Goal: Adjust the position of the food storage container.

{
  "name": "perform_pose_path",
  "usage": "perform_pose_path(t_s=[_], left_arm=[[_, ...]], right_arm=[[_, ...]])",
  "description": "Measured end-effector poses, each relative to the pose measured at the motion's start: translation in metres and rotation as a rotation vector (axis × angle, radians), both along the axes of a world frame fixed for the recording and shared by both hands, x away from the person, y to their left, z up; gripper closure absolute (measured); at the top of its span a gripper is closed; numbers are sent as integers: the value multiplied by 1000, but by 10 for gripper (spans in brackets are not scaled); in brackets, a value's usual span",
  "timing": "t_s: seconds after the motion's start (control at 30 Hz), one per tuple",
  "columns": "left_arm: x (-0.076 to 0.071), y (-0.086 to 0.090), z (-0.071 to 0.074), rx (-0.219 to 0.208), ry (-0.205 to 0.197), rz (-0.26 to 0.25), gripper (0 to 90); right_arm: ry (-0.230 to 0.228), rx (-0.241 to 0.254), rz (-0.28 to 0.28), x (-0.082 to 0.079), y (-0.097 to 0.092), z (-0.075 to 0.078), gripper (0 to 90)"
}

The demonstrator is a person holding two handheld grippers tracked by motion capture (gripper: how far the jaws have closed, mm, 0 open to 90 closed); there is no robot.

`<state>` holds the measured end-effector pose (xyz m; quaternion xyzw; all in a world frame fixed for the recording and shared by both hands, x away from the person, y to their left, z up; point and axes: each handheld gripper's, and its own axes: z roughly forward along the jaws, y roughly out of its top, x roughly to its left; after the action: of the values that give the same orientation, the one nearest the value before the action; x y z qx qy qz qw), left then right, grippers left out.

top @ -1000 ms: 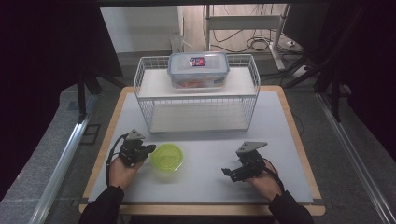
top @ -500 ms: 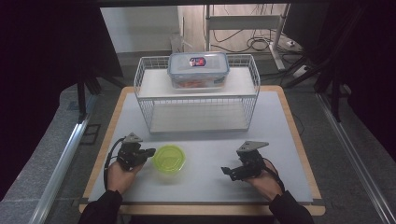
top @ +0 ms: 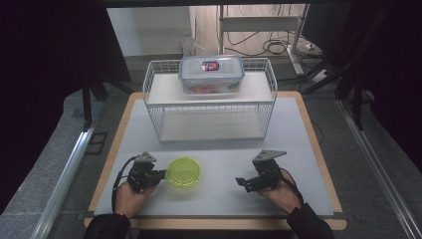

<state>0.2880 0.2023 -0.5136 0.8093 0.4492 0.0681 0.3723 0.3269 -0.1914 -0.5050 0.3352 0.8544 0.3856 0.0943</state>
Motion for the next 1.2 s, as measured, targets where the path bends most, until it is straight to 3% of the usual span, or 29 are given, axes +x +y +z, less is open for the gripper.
perform_pose_path(t_s=[0.23,0.4,0.73,1.2], left_arm=[[5,0,-10,14,50,-8,893],[7,-7,-18,49,88,-54,893],[9,-30,-18,61,62,-93,894],[8,-70,-16,54,39,-182,893]], right_arm=[[3,-9,-6,0,-1,1,87],[7,-18,-7,1,-1,0,91],[17,-19,-12,1,-3,1,113],[55,-23,-29,4,-11,6,210]])
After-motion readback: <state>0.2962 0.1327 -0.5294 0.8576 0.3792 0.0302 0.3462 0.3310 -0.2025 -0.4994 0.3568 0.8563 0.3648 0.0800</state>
